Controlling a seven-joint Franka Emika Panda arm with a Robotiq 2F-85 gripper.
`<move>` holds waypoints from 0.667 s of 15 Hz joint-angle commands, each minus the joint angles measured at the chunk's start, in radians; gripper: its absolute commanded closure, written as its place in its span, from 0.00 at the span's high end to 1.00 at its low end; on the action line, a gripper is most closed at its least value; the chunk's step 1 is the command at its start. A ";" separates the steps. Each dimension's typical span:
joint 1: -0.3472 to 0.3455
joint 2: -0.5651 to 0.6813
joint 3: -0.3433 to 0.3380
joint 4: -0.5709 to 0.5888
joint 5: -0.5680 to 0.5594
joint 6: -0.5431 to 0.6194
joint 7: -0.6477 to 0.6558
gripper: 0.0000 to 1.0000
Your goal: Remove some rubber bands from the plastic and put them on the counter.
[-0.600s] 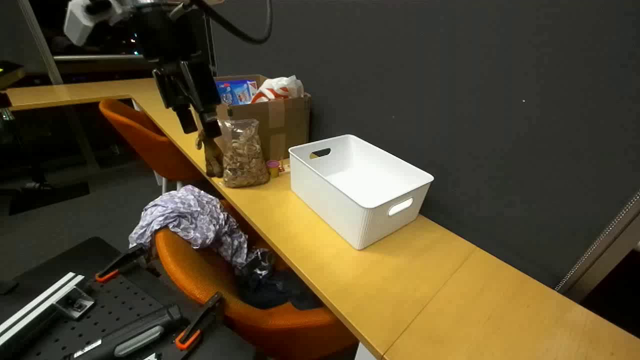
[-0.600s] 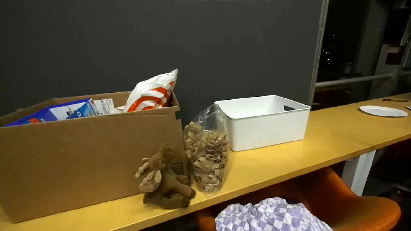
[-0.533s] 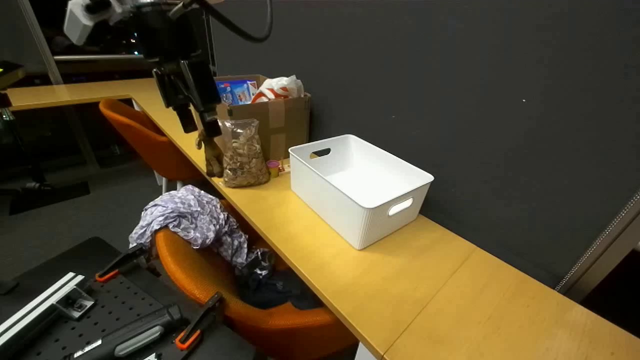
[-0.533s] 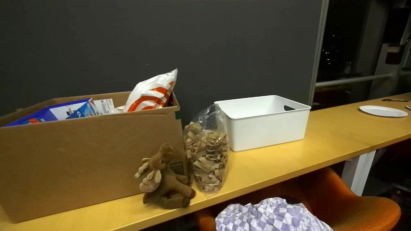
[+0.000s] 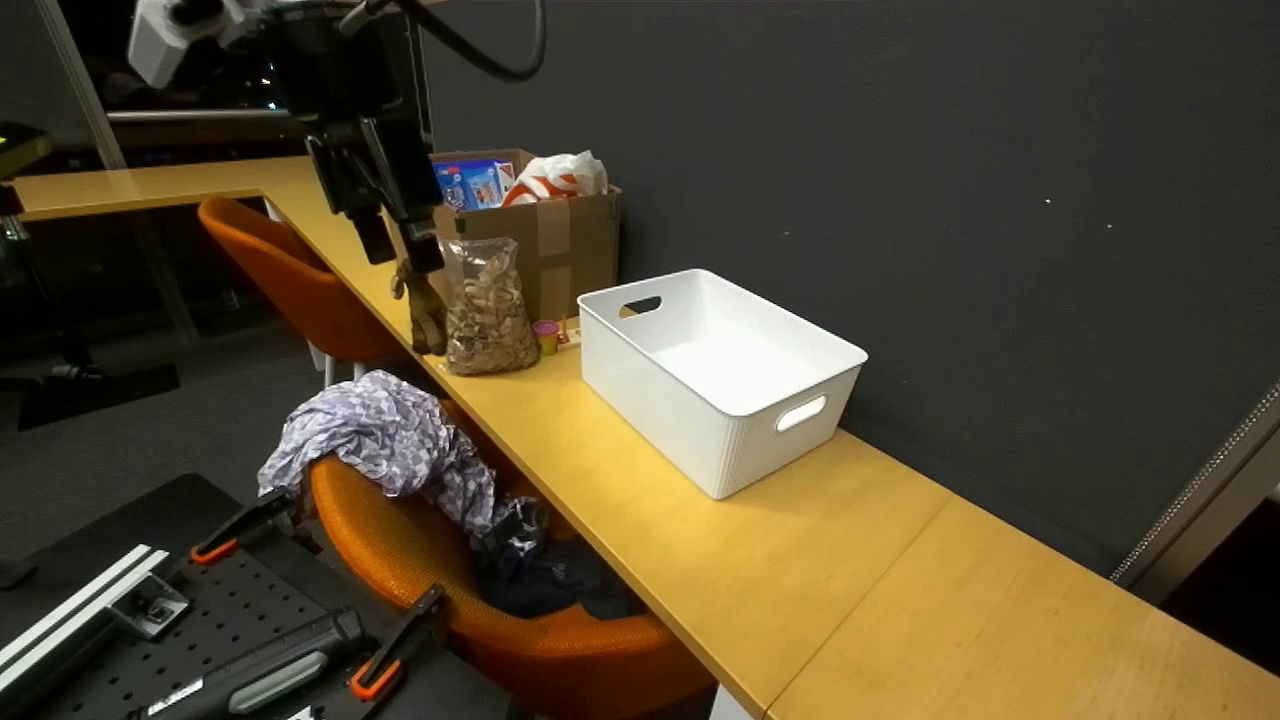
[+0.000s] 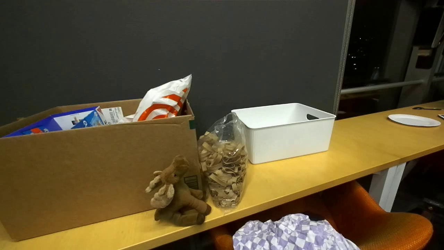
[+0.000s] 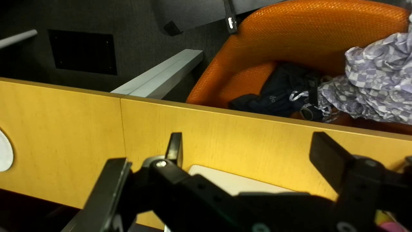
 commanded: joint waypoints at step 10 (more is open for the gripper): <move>0.126 0.539 -0.006 0.384 0.064 0.406 -0.031 0.75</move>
